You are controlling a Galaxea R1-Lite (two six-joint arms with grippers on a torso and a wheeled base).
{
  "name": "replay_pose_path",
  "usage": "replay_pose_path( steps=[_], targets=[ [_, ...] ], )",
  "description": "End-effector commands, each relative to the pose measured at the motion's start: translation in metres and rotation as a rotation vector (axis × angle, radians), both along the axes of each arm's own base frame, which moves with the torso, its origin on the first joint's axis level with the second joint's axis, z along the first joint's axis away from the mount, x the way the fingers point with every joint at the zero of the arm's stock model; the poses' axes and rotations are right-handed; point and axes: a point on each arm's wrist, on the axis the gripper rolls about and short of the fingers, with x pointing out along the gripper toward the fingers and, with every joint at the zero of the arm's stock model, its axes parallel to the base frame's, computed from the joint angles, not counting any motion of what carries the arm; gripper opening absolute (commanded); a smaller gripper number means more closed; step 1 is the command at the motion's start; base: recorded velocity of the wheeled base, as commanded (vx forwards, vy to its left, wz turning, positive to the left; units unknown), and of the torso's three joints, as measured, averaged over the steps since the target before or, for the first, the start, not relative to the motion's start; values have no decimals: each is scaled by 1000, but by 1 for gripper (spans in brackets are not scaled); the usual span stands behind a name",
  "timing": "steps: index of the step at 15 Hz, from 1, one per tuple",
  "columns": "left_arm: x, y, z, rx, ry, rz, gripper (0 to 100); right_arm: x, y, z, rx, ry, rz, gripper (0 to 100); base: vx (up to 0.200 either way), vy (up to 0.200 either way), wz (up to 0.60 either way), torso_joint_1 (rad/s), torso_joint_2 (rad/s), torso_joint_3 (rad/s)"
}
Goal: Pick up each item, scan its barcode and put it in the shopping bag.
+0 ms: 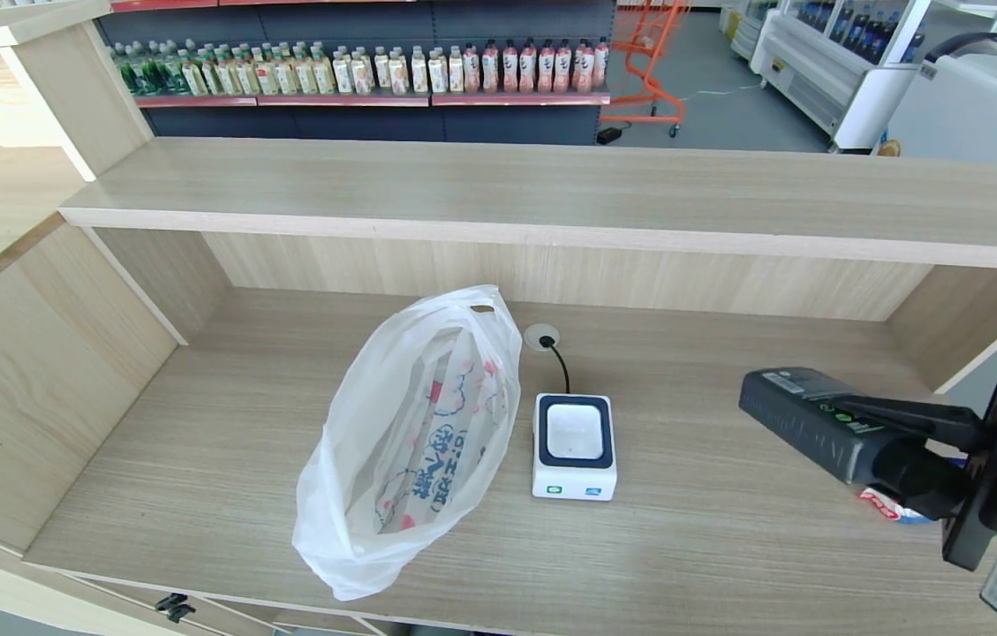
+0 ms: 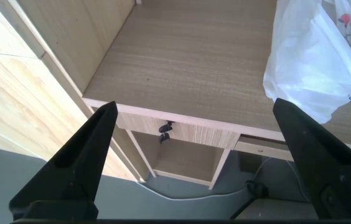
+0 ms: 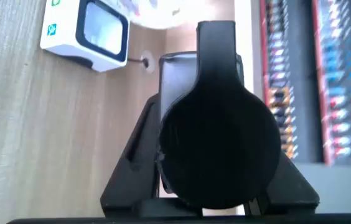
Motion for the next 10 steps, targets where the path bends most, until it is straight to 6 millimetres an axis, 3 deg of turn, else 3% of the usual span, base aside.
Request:
replay_pose_path(
  steps=[1, 3, 5, 7, 10],
  targets=[
    [0, 0, 0, 0, 0, 0, 100, 4, 7, -4, -248, -387, 287, 0, 0, 0, 0, 0, 0, 0],
    [0, 0, 0, 1, 0, 0, 100, 2, 21, -22, -362, -471, 423, 0, 0, 0, 0, 0, 0, 0],
    [0, 0, 0, 0, 0, 0, 100, 0, 29, -37, -380, -412, 521, 0, 0, 0, 0, 0, 0, 0],
    [0, 0, 0, 0, 0, 0, 100, -3, 51, -49, -308, -558, 803, 0, 0, 0, 0, 0, 0, 0],
    [0, 0, 0, 0, 0, 0, 100, -2, 54, -48, -315, -618, 825, 0, 0, 0, 0, 0, 0, 0]
  ],
)
